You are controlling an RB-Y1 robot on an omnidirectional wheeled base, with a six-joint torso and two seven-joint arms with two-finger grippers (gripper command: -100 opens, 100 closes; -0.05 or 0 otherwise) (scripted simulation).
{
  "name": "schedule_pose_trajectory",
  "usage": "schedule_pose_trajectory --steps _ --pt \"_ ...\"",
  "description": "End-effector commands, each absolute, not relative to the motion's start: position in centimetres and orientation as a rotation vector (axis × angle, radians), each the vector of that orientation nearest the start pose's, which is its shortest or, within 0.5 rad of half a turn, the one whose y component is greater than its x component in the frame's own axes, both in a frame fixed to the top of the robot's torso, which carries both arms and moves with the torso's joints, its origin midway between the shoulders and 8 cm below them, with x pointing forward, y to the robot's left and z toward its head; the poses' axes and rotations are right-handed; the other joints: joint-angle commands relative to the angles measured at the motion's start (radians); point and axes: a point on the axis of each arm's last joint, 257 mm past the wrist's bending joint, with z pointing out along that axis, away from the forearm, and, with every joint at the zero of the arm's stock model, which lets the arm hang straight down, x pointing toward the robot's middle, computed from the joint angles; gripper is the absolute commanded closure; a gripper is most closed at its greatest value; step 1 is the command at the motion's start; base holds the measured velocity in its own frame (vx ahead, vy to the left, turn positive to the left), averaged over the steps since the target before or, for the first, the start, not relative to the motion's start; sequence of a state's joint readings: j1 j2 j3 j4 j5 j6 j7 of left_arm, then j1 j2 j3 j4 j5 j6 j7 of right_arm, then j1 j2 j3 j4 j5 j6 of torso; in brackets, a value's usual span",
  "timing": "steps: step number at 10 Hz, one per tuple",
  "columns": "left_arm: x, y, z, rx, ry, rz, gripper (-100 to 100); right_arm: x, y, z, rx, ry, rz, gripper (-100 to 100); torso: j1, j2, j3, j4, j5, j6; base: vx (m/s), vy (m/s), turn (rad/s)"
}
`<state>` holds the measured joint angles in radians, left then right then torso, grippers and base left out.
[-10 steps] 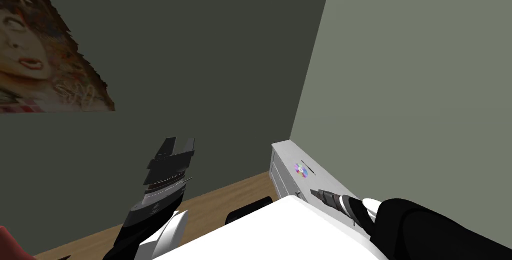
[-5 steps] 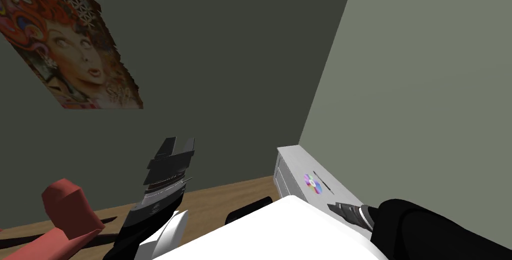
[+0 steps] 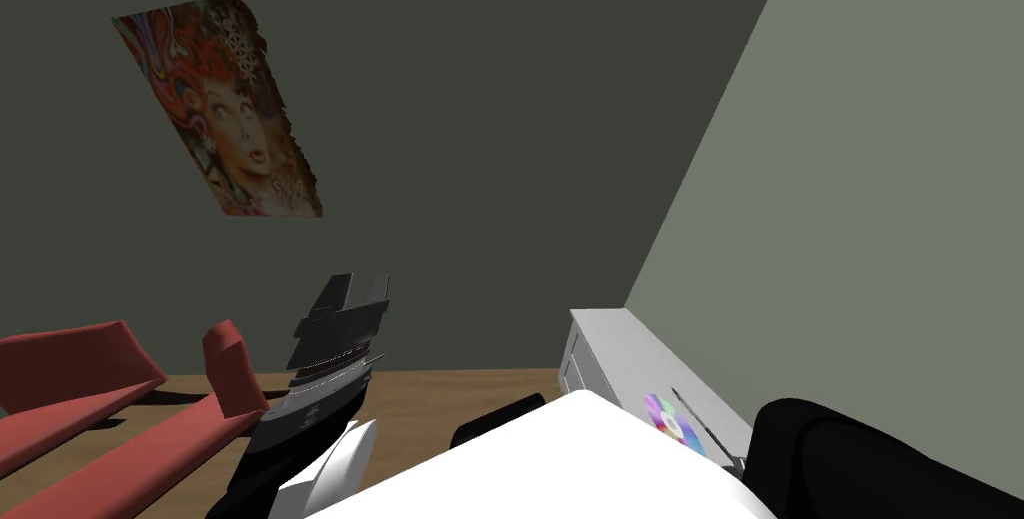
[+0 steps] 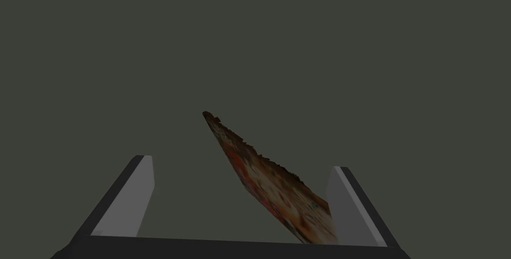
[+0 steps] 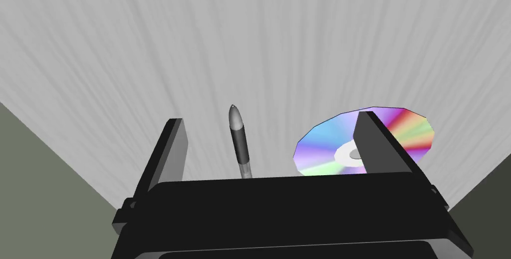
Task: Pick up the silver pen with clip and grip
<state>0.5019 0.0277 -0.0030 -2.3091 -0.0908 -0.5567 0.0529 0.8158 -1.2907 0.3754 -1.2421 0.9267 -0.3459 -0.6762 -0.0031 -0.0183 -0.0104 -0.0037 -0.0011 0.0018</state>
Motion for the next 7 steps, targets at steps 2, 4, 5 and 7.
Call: schedule_pose_trajectory --steps 2,4,5,7 --pt "33.0 26.0 4.6 -0.532 0.621 -1.319 0 -4.1 -62.7 -44.9 0.415 3.025 -0.113 -100 0.001 0.002 0.001 0.0 0.0 0.001 0.107 -0.023 0.074" --pt "33.0 26.0 4.6 -0.532 0.621 -1.319 0 -7.2 -63.1 -44.8 0.424 3.101 -0.128 -100 0.001 0.003 0.002 0.001 0.0 0.0 0.139 -0.027 0.191" --pt "33.0 26.0 4.6 -0.532 0.621 -1.319 0 -6.1 -63.1 -44.8 0.418 3.074 -0.126 -100 0.001 0.0 0.0 0.0 0.0 0.0 0.085 -0.023 0.048" --pt "33.0 26.0 4.6 -0.532 0.621 -1.319 0 -6.6 -62.7 -45.6 0.429 3.071 -0.123 -100 0.003 0.008 0.004 0.002 0.001 0.001 0.01 -0.01 0.02"
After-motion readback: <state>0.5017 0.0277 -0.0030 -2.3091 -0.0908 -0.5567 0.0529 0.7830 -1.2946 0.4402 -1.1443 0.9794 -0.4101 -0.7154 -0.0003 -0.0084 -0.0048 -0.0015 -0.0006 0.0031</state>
